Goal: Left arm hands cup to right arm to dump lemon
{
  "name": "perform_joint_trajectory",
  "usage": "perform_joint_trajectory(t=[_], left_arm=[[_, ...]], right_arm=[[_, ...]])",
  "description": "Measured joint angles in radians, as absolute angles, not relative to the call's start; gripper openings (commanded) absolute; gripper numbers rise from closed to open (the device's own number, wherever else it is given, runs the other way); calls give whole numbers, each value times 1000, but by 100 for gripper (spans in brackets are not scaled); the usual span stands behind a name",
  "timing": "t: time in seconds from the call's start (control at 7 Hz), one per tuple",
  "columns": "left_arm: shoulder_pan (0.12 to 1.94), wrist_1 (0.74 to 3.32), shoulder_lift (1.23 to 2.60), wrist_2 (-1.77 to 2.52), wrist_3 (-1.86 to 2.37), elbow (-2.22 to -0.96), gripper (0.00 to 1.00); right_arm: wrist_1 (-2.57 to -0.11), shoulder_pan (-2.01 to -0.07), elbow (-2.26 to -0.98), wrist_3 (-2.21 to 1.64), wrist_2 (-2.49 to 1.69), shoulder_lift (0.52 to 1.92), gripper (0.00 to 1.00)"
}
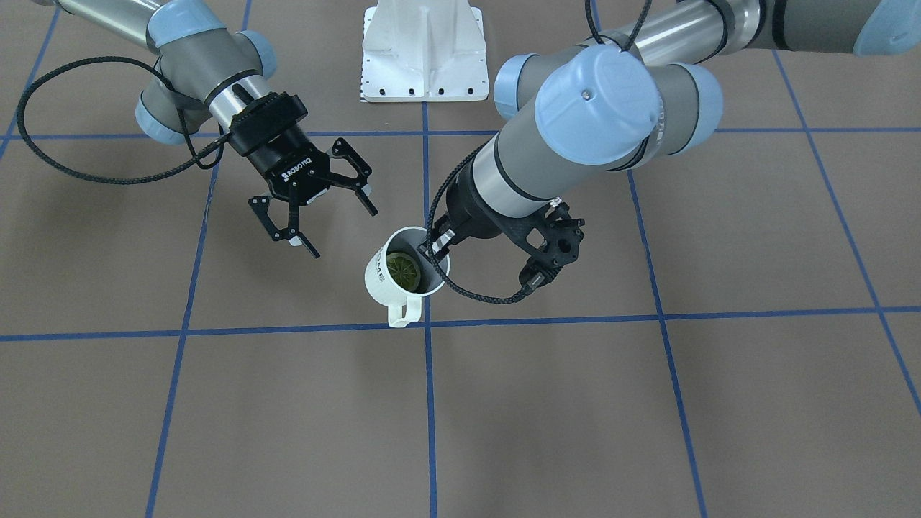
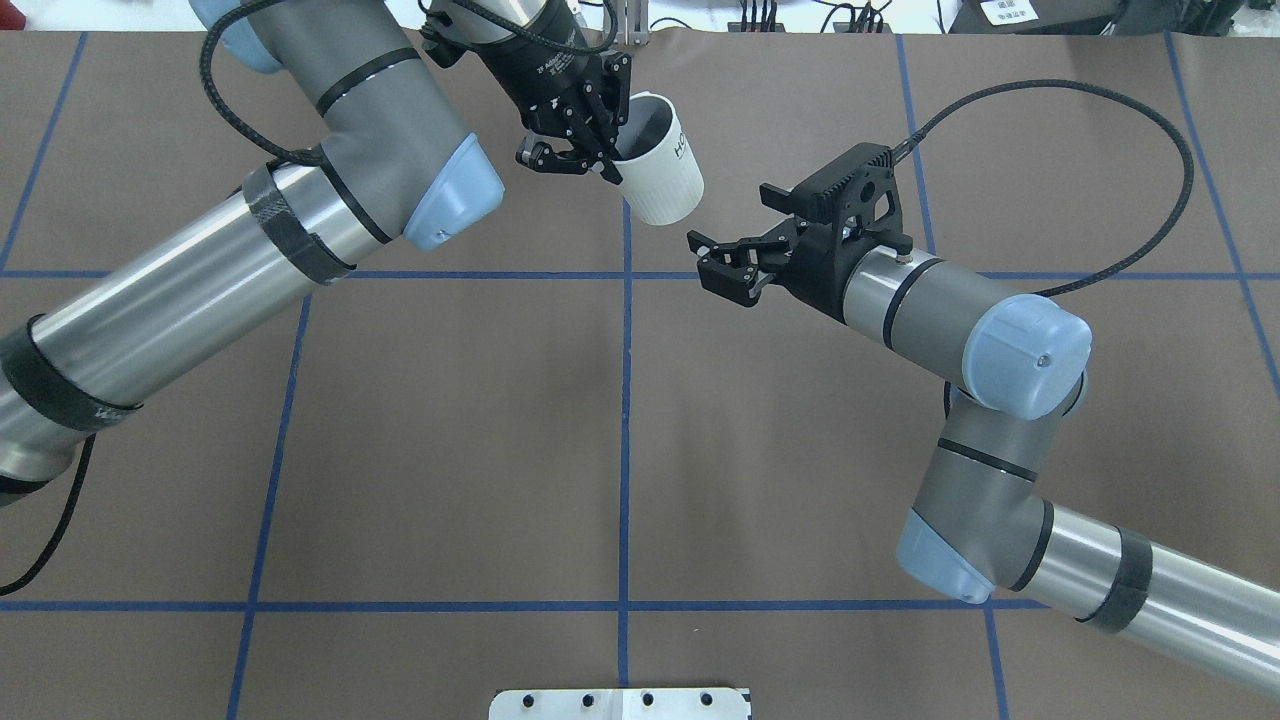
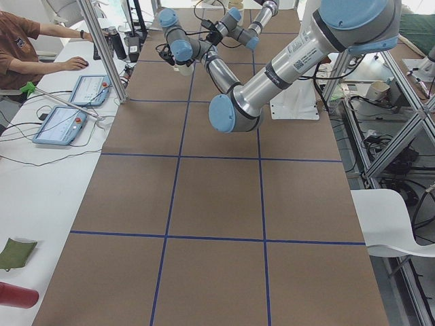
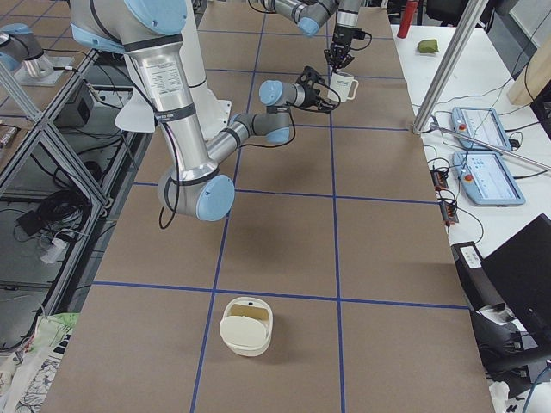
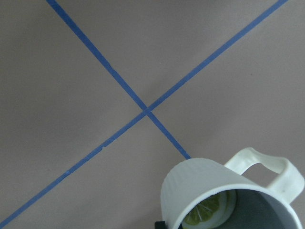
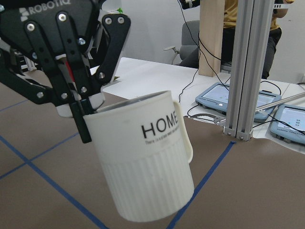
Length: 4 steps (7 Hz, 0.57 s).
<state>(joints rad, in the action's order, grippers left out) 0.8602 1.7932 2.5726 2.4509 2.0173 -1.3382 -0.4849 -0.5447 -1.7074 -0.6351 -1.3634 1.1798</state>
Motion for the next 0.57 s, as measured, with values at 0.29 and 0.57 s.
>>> perform_joint_trajectory(t=[0.29,0.57], left_arm=[[840,1794,2592,2450,2018,-1327,0],[823,1794,2600,2448,2019,-1326,0]], right_arm=[[-490,-538,-1706,-632,-1350,1177,100],[-492,-537,-1703,-632,-1345,1178,100]])
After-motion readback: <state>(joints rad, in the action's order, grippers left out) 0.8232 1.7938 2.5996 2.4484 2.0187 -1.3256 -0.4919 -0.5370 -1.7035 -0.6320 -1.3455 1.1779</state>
